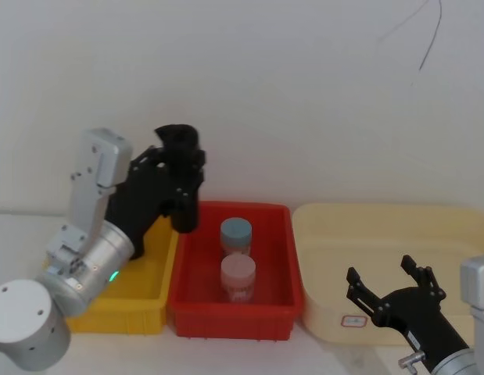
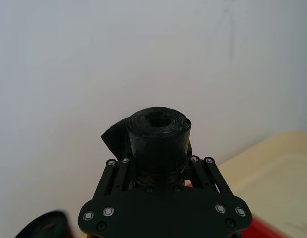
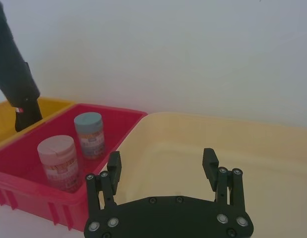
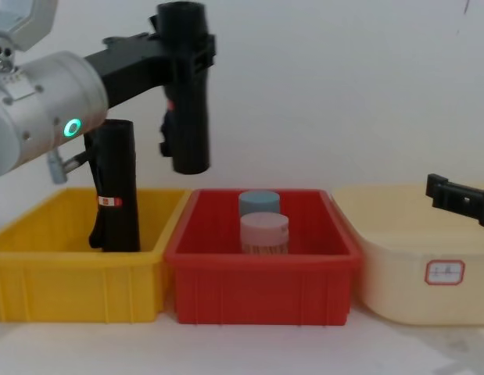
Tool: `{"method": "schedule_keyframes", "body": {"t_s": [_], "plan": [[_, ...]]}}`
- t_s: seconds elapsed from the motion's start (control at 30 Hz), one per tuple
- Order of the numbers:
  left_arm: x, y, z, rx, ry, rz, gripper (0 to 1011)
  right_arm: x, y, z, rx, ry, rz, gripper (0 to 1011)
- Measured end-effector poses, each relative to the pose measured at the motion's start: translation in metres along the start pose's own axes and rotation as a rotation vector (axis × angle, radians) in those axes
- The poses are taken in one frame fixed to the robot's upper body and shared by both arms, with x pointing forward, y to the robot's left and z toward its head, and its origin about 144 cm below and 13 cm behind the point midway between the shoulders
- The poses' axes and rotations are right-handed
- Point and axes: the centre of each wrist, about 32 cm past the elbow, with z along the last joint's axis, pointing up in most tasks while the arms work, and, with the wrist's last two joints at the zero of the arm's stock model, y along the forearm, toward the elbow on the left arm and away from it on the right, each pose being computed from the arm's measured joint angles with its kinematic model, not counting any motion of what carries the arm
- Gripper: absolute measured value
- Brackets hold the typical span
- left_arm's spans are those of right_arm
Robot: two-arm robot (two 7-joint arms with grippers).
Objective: Pick up the garbage bag with the one hand and transfer it to the other hand.
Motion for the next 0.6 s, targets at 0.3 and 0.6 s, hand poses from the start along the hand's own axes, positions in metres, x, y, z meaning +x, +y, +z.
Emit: {"method": "schedule_keyframes", "body": {"t_s": [0.3,0.6], "plan": [[-0.016,-0.015,0.008,-0.035,0.029,-0.126,475,0.0,0.0,0.0,0.0,0.0,0.0,1002],[-0.038,-0.035,0.013,-0.059,0.065,-0.284,475,0.0,0.0,0.0,0.0,0.0,0.0,1001]]}}
